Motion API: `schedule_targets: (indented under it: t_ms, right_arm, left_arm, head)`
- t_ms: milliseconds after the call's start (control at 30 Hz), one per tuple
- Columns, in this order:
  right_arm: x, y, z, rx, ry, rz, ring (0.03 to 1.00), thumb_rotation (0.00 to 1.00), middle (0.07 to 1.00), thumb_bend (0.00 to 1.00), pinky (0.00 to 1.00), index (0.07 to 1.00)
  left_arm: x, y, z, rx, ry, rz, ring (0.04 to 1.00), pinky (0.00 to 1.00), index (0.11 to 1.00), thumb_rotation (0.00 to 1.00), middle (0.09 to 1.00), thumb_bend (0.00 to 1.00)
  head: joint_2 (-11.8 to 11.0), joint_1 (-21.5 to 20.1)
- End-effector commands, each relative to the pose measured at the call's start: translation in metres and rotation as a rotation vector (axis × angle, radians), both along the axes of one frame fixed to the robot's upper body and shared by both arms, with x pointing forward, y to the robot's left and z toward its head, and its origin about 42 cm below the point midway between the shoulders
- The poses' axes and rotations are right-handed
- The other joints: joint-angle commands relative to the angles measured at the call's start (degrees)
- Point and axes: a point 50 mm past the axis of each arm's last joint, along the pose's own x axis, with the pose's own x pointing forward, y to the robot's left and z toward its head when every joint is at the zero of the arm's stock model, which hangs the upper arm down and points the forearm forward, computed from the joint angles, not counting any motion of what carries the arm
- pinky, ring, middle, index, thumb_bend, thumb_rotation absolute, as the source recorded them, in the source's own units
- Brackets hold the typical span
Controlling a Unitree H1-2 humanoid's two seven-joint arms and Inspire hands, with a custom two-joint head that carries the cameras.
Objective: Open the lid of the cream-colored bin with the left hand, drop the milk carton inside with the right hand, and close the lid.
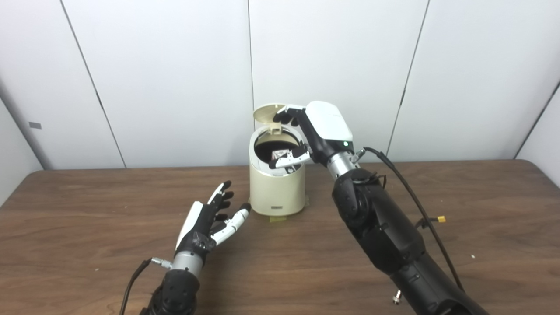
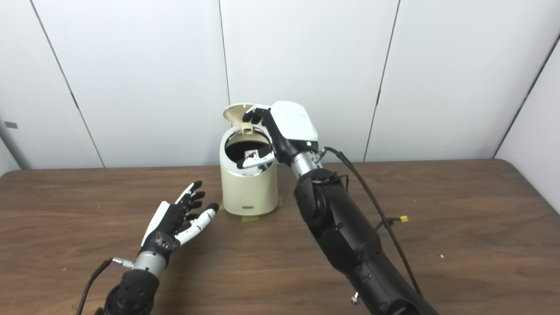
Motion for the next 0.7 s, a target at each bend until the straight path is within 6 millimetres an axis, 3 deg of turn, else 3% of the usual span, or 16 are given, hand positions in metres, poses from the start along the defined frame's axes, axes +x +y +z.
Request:
schedule_targets:
  t_ms: [0, 100, 133, 200, 233, 467, 633, 667]
  right_arm:
    - [0.000, -0.003, 0.033, 0.039, -0.113, 0.010, 0.635, 0.27, 0.647, 0.95, 0.57, 0.618]
    - [-0.004, -0.009, 0.034, 0.054, -0.125, 0.010, 0.592, 0.24, 0.632, 0.92, 0.51, 0.603]
    - [-0.006, -0.012, 0.034, 0.065, -0.128, 0.011, 0.533, 0.18, 0.585, 0.69, 0.45, 0.536]
    - [-0.011, -0.020, 0.035, 0.102, -0.122, 0.014, 0.480, 0.15, 0.539, 0.57, 0.39, 0.501]
    - [-0.014, -0.025, 0.035, 0.123, -0.115, 0.014, 0.427, 0.06, 0.515, 0.53, 0.36, 0.527]
    - [-0.031, -0.054, 0.028, 0.218, -0.057, -0.021, 0.404, 0.00, 0.503, 0.52, 0.36, 0.515]
    - [-0.045, -0.072, 0.007, 0.261, -0.005, -0.074, 0.402, 0.00, 0.492, 0.52, 0.37, 0.524]
    - [-0.048, -0.074, 0.003, 0.293, 0.011, -0.084, 0.404, 0.00, 0.481, 0.52, 0.42, 0.530]
  left_arm:
    - [0.007, -0.003, 0.018, 0.006, -0.073, -0.013, 0.906, 0.84, 0.984, 0.48, 0.927, 0.40]
    - [0.008, -0.004, 0.018, 0.008, -0.075, -0.009, 0.904, 0.83, 0.982, 0.48, 0.927, 0.42]
    - [0.008, -0.004, 0.019, 0.008, -0.076, -0.007, 0.903, 0.83, 0.975, 0.48, 0.925, 0.42]
    - [0.009, -0.003, 0.019, 0.015, -0.079, -0.003, 0.903, 0.83, 0.970, 0.49, 0.922, 0.43]
    - [0.010, -0.003, 0.020, 0.018, -0.081, -0.001, 0.895, 0.84, 0.960, 0.51, 0.908, 0.43]
    - [0.015, 0.003, 0.021, -0.012, -0.088, 0.005, 0.898, 0.85, 0.938, 0.59, 0.912, 0.42]
    - [0.022, 0.005, 0.031, -0.037, -0.097, 0.002, 0.901, 0.86, 0.932, 0.62, 0.904, 0.41]
    - [0.023, 0.007, 0.033, -0.041, -0.098, -0.004, 0.899, 0.86, 0.930, 0.62, 0.900, 0.40]
  head:
    - [0.09, 0.00]
    - [0.11, -0.01]
    - [0.14, -0.14]
    - [0.14, -0.14]
    - [0.15, -0.14]
    - [0.02, -0.29]
    - [0.39, -0.43]
    - [0.18, -0.53]
